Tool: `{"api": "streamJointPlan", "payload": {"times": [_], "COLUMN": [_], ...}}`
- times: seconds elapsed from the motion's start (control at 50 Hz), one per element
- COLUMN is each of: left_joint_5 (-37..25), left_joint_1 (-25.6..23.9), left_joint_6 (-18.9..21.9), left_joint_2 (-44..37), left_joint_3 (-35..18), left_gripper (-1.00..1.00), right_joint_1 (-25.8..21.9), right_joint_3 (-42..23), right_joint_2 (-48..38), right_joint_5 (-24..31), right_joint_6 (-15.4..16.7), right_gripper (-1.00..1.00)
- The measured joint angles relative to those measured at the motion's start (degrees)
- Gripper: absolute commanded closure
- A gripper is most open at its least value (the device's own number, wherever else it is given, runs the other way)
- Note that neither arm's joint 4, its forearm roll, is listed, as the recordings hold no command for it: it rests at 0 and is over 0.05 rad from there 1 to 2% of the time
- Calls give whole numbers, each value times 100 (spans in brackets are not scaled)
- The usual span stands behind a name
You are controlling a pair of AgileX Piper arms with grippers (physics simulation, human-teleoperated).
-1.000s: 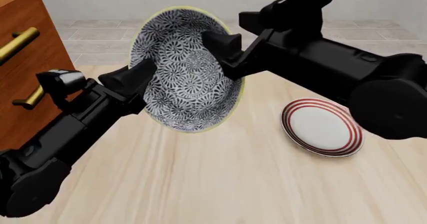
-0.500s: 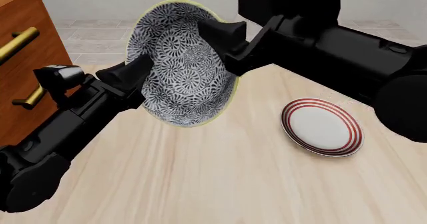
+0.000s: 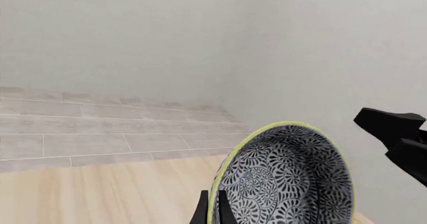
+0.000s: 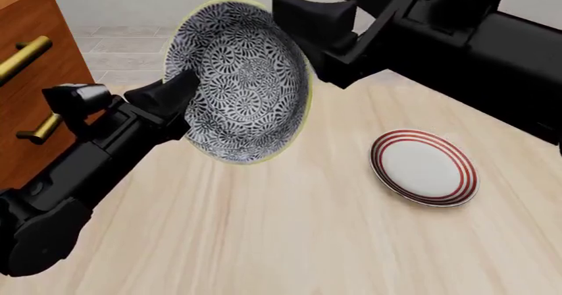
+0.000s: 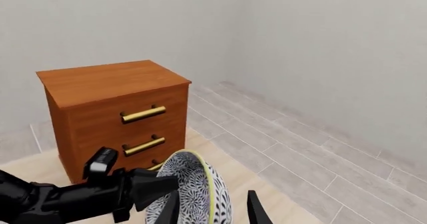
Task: Put the bowl on top of the cabinet.
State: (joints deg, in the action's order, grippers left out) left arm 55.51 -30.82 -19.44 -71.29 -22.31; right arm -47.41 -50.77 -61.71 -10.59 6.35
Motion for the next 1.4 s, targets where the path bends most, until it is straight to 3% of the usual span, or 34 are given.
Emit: {"api": "streamJointPlan", "payload": {"times": [0.42,0.62,0.9,1.4], "left_joint_5": [-97,-432,-1329,-3199], "left_joint_1": [-8,0,49,469], "left_joint_6": [33,-27,-71,350], "left_joint_2": [-23,39,65,507], "left_joint_3": [-92,-249,-730,-1670], "left_gripper": [100,100,100,100], "right_joint_1": [5,70,181,532], "right_joint_3": [243,225,193,89], "right_joint_2": [788,1091,1290,1374], "right_joint_5": [-32,20,14,42], "right_joint_6": [-103,-147,-213,-527], "right_gripper": [-100,-100,-100,-100]}}
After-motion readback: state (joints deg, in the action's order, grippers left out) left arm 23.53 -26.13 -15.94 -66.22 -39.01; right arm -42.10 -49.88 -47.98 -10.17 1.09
